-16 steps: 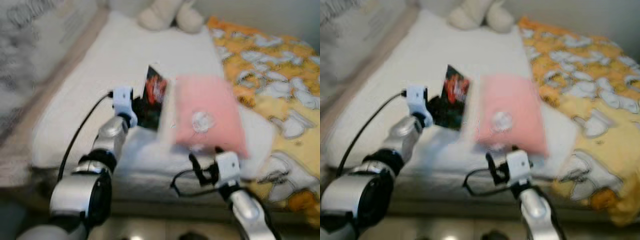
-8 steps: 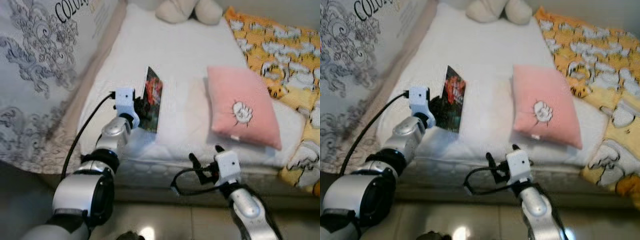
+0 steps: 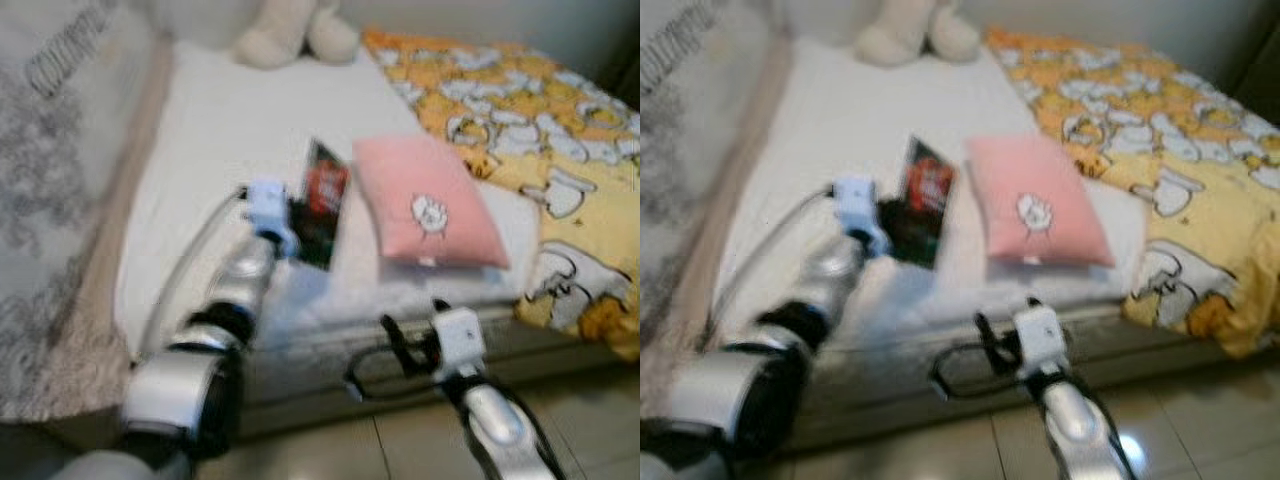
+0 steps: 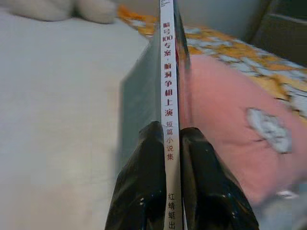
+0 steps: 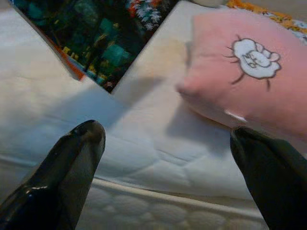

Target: Clean up the room

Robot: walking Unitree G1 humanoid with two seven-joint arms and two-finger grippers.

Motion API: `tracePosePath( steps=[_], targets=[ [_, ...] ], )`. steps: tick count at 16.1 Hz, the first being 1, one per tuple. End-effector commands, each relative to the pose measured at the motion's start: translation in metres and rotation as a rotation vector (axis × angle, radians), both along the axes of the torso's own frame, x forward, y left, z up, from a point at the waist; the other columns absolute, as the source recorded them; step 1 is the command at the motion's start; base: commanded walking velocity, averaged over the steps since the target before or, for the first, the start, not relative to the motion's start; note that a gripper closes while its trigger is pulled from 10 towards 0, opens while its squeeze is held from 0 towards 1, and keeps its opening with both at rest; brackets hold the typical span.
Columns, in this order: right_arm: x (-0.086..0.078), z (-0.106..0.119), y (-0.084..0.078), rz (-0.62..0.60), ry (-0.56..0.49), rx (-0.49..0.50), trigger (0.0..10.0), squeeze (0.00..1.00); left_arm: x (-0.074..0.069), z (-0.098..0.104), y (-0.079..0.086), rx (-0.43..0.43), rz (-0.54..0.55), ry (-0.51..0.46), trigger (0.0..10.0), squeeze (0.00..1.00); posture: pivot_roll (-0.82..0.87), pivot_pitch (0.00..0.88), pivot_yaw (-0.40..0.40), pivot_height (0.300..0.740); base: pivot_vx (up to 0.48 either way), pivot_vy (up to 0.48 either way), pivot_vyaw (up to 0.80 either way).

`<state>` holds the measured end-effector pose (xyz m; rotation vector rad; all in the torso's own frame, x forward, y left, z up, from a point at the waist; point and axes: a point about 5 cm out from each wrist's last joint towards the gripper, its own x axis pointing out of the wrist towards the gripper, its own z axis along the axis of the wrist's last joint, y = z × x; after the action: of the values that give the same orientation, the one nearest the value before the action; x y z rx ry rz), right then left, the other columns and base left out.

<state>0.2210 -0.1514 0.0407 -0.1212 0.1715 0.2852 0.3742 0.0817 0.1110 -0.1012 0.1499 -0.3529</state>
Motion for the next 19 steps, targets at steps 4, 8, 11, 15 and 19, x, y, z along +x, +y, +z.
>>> tracePosePath(
  steps=[4,8,11,15,19],
  targets=[
    [0.002,0.007,0.004,0.021,-0.028,0.0,10.0,0.0,0.009,0.016,-0.004,-0.062,0.045,-0.002,0.0,0.0,-0.1,0.0,-0.042,0.74,0.352,0.0,0.0],
    [-0.006,0.011,0.005,0.07,-0.024,-0.01,10.0,0.0,0.016,0.023,-0.002,-0.221,0.142,0.105,0.0,0.0,-0.13,0.0,-0.058,0.74,0.0,0.0,0.56],
    [-0.021,0.01,0.004,0.09,0.015,-0.013,10.0,0.0,0.01,0.02,-0.038,-0.692,0.182,0.342,0.0,0.0,-0.17,0.009,-0.056,0.74,0.0,0.0,0.48],
    [-0.035,0.014,0.003,0.106,0.042,-0.021,10.0,0.0,-0.004,0.003,-0.059,-0.761,0.188,0.451,0.0,0.0,-0.23,0.071,-0.081,0.74,0.0,0.0,0.0],
    [-0.062,0.02,-0.009,0.119,0.094,-0.066,10.0,0.0,-0.037,-0.034,-0.089,-0.593,0.068,0.562,0.0,0.0,-0.34,0.115,-0.112,0.74,0.0,0.0,0.0]
  ],
)
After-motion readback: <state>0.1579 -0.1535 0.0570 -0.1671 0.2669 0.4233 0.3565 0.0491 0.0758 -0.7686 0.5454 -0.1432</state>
